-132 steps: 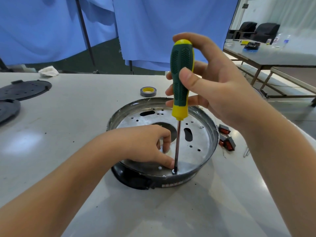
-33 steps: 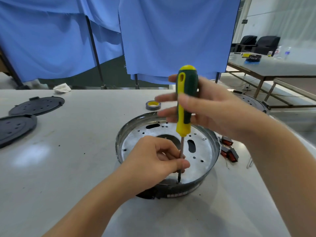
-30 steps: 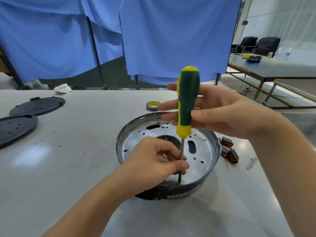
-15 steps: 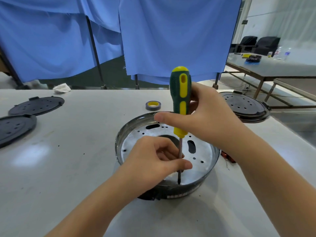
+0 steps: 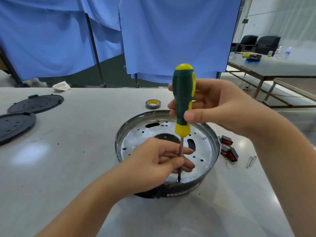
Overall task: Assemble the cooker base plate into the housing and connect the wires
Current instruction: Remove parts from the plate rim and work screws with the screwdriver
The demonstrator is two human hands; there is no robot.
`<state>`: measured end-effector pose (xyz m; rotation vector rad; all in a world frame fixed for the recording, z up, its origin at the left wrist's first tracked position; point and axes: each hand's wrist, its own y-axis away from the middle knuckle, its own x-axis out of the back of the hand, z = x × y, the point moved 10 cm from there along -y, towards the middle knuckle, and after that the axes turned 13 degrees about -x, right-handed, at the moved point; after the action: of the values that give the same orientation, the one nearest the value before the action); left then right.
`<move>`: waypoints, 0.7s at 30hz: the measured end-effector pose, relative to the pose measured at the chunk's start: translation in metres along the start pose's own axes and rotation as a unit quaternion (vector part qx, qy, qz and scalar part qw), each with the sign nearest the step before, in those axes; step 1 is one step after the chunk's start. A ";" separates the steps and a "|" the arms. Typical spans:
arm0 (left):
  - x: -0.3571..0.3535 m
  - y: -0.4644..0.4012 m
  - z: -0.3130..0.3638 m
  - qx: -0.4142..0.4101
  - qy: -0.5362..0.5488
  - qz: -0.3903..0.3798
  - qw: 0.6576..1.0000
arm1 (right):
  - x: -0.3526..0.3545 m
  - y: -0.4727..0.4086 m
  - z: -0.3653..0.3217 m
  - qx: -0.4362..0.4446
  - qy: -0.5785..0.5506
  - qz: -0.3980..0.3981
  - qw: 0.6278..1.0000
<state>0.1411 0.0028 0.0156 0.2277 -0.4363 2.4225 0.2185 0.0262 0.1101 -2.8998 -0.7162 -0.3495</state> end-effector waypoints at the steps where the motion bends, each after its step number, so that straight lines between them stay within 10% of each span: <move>1: -0.002 0.000 0.001 -0.004 -0.004 -0.008 1.000 | 0.005 0.001 -0.004 0.006 0.041 0.043 0.998; 10: 0.023 -0.001 0.007 -0.044 -0.071 0.101 0.991 | -0.012 0.000 -0.017 0.063 0.177 0.170 0.967; 21: 0.000 -0.001 0.003 -0.003 -0.010 0.011 1.000 | -0.010 -0.001 0.005 -0.027 -0.059 -0.056 0.996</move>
<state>0.1414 0.0026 0.0183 0.2448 -0.4572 2.4425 0.2106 0.0236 0.1023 -2.9575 -0.9034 -0.2148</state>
